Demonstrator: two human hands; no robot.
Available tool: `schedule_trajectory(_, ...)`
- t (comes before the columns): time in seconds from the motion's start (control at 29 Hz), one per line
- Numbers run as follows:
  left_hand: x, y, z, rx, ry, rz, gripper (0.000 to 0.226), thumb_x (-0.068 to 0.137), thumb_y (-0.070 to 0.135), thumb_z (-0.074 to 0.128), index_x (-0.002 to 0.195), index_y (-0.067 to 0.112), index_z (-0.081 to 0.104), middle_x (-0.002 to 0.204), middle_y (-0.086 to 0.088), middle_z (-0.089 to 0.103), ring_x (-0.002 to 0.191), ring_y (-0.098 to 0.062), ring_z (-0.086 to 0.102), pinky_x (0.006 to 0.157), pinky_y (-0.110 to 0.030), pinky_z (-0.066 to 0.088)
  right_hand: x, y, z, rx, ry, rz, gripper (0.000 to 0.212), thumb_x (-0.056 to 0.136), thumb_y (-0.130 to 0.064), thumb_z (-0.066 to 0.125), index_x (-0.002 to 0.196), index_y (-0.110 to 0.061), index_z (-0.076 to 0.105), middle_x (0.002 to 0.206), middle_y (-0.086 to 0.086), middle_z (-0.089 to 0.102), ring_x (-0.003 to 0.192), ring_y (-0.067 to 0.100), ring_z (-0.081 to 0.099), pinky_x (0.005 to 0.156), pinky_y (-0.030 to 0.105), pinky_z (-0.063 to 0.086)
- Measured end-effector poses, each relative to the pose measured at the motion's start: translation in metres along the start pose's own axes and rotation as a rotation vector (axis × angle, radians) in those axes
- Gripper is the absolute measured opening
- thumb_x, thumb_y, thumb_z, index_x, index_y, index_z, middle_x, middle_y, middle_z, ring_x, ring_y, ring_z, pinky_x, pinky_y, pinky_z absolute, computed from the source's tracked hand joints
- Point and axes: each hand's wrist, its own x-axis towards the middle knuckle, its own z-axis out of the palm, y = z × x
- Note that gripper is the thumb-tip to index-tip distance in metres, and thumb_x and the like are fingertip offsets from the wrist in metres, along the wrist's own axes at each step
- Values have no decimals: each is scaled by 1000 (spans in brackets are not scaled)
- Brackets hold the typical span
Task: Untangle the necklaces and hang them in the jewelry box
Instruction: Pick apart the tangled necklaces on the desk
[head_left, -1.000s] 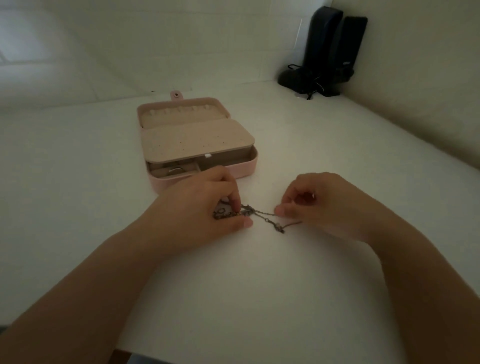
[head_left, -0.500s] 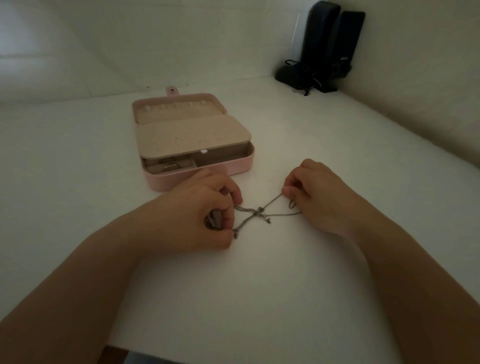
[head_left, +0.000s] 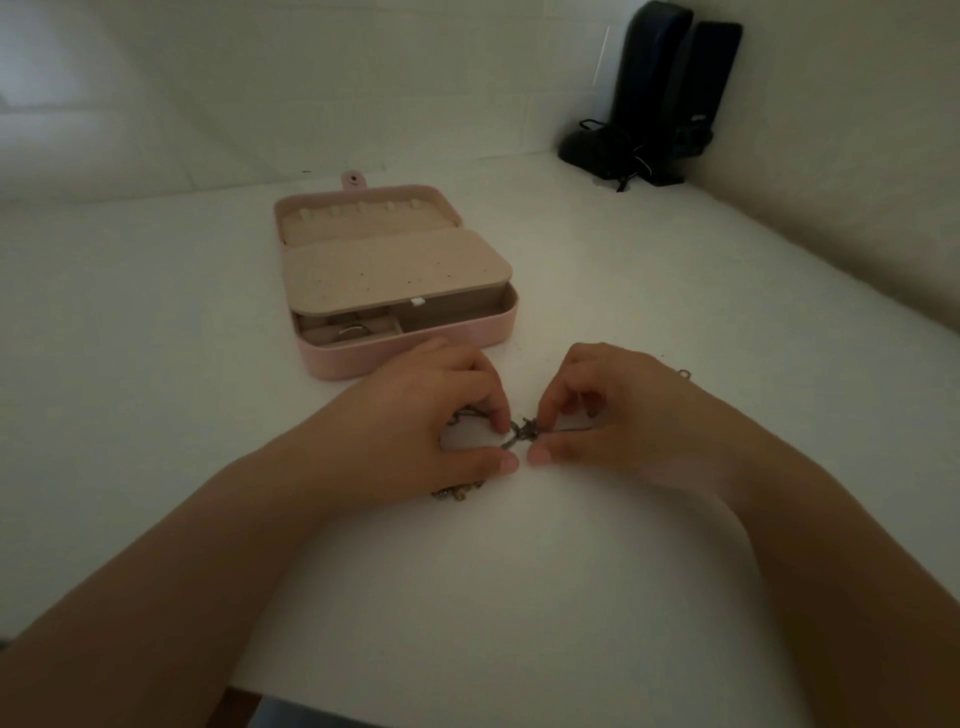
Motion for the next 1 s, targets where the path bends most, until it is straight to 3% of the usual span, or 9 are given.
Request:
schedule_trajectory(0.14, 2, 1, 2, 2, 44, -30, 18, 77, 33, 68, 94, 30, 63, 98, 15, 55, 98, 2, 43, 87, -5, 28, -1, 2, -3, -37, -62, -33, 16, 81, -35, 64, 68, -35, 54, 82, -12, 50, 75, -1, 47, 63, 9, 33)
schedule_trajectory(0.31, 1, -2, 0, 13, 37, -87, 27, 79, 35, 63, 106, 35, 62, 101, 19, 50, 98, 7, 38, 86, 3, 23, -8, 6, -13, 56, -63, 20, 11, 75, -39, 67, 70, -32, 61, 83, -12, 55, 72, 1, 51, 62, 11, 39)
schedule_trajectory(0.41, 0, -2, -1, 26, 48, -120, 29, 78, 39, 62, 108, 37, 61, 99, 20, 51, 92, 5, 43, 82, -1, 30, -6, 6, -9, 32, -39, 44, 11, 71, -39, 72, 75, -33, 64, 82, -12, 56, 74, 3, 52, 67, 17, 41)
schedule_trajectory(0.55, 0, -3, -3, 33, 69, -168, 19, 80, 34, 60, 99, 32, 63, 80, 21, 51, 70, 6, 48, 64, -6, 37, -7, 10, -12, -25, -101, 52, 9, 76, -39, 67, 71, -33, 64, 81, -13, 57, 73, 1, 53, 63, 14, 40)
schedule_trajectory(0.72, 0, -4, -5, 47, 87, -193, 6, 82, 26, 62, 82, 31, 60, 70, 17, 53, 66, 1, 50, 63, -7, 39, -16, 13, -23, 8, -199, 93, 12, 70, -39, 73, 62, -34, 65, 73, -15, 60, 62, -2, 53, 56, 12, 39)
schedule_trajectory(0.83, -1, -2, -5, 25, 73, -214, 6, 83, 29, 60, 87, 33, 58, 69, 16, 54, 65, 0, 51, 60, -11, 41, -14, 10, -21, 75, -99, 83, 13, 70, -41, 72, 67, -29, 67, 62, -4, 56, 52, 1, 46, 50, 13, 35)
schedule_trajectory(0.93, -1, 0, -5, -1, 72, -198, 11, 84, 32, 58, 94, 35, 57, 66, 14, 52, 66, 4, 50, 58, -12, 40, -5, 5, -10, 117, 109, 30, 8, 78, -38, 66, 76, -30, 64, 57, -10, 48, 50, 0, 43, 52, 10, 34)
schedule_trajectory(1.0, 0, 0, -3, 19, 66, -184, 12, 83, 34, 58, 94, 37, 58, 65, 13, 52, 63, 1, 50, 56, -14, 40, -2, 3, -1, 64, 145, -12, 6, 80, -34, 65, 86, -34, 63, 65, -11, 49, 59, -5, 46, 58, 7, 35)
